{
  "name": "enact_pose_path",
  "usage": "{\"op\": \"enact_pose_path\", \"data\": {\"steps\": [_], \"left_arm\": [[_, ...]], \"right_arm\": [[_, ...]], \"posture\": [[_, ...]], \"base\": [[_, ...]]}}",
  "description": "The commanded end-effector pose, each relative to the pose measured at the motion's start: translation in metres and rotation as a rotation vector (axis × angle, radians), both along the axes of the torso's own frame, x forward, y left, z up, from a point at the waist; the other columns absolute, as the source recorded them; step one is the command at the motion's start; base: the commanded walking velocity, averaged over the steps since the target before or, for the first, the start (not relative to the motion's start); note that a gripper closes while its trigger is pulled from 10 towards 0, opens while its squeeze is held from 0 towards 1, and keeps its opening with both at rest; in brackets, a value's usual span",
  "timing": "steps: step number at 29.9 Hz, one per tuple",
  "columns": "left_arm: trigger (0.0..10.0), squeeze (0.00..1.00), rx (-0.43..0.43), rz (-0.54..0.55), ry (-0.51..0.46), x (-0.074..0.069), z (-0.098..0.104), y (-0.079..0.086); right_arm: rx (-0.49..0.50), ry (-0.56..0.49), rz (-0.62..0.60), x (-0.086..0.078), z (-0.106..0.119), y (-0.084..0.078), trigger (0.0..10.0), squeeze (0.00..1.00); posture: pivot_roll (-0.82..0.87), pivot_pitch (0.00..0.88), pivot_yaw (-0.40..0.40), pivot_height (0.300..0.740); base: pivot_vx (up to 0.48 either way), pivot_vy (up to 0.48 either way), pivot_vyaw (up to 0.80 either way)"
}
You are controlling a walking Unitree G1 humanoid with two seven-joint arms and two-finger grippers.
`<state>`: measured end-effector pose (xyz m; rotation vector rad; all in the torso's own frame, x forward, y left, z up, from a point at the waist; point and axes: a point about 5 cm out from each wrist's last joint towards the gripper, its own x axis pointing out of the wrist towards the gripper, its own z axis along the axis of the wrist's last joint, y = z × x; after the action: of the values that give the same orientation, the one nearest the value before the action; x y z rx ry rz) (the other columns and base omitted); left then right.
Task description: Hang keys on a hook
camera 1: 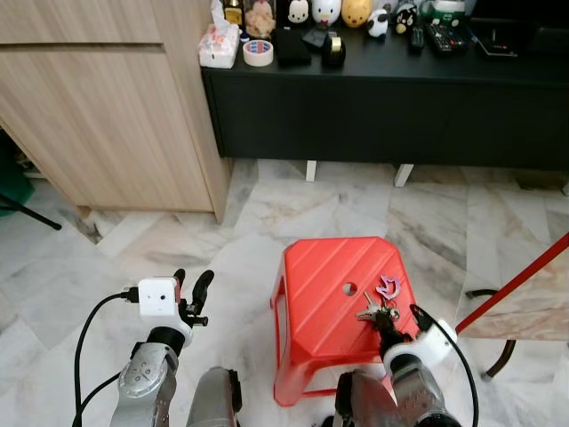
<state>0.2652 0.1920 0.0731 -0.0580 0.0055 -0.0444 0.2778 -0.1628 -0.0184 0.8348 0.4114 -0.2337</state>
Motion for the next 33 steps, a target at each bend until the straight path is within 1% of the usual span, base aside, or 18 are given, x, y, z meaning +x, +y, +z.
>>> {"op": "enact_pose_path", "data": {"steps": [1, 5, 11, 14, 18, 19, 20, 21, 22, 33], "left_arm": [[10.0, 0.0, -0.002, 0.004, 0.022, -0.0039, -0.003, 0.0006], [10.0, 0.0, -0.003, 0.004, 0.026, -0.0041, -0.0025, 0.0003], [10.0, 0.0, -0.003, 0.001, 0.034, -0.0052, -0.0036, 0.0], [10.0, 0.0, -0.001, 0.002, 0.037, -0.0063, -0.0043, 0.0003], [10.0, 0.0, 0.001, 0.003, 0.037, -0.0069, -0.0041, 0.0004], [10.0, 0.0, 0.001, 0.003, 0.038, -0.007, -0.0042, 0.0004], [10.0, 0.0, 0.002, 0.002, 0.039, -0.0072, -0.0043, 0.0003], [10.0, 0.0, 0.002, 0.002, 0.041, -0.0075, -0.0045, 0.0002], [10.0, 0.0, 0.003, 0.002, 0.042, -0.0076, -0.0046, 0.0002], [10.0, 0.0, 0.013, 0.002, 0.049, -0.0111, -0.0055, 0.0007]], "right_arm": [[0.009, -0.003, -0.005, -0.0016, -0.0011, -0.0001, 10.0, 0.0], [0.013, -0.025, -0.003, 0.0006, 0.0013, 0.002, 10.0, 0.0], [0.018, -0.01, 0.005, -0.0024, -0.0018, 0.0054, 10.0, 0.0], [0.02, 0.015, 0.003, -0.0061, -0.0057, 0.0055, 10.0, 0.0], [0.029, 0.003, 0.005, -0.0056, -0.005, 0.006, 10.0, 0.0], [0.031, 0.003, 0.002, -0.0051, -0.0046, 0.0059, 3.6, 0.0], [0.033, 0.004, -0.001, -0.0048, -0.0044, 0.0059, 2.5, 0.0], [0.037, 0.008, -0.007, -0.0041, -0.0041, 0.0062, 4.2, 0.0], [0.038, 0.01, -0.009, -0.0037, -0.0039, 0.0062, 10.0, 0.0], [0.059, 0.026, -0.049, -0.0012, -0.0028, 0.0038, 10.0, 0.0]], "posture": [[0.14, 0.203, -0.035, 0.615], [0.14, 0.203, -0.035, 0.615], [0.14, 0.202, -0.035, 0.615], [0.14, 0.202, -0.034, 0.615], [0.14, 0.203, -0.034, 0.615], [0.14, 0.204, -0.033, 0.615], [0.14, 0.204, -0.033, 0.615], [0.14, 0.204, -0.033, 0.615], [0.14, 0.204, -0.034, 0.615], [0.15, 0.215, -0.034, 0.615]], "base": [[0.0, 0.0, 0.0], [0.0, 0.0, 0.0], [0.0, 0.0, 0.0], [0.0, 0.0, 0.0], [0.0, 0.0, 0.0], [0.0, 0.0, 0.0], [0.0, 0.0, 0.0], [0.0, 0.0, 0.0], [0.0, 0.0, 0.0], [0.0, 0.0, 0.0]]}}
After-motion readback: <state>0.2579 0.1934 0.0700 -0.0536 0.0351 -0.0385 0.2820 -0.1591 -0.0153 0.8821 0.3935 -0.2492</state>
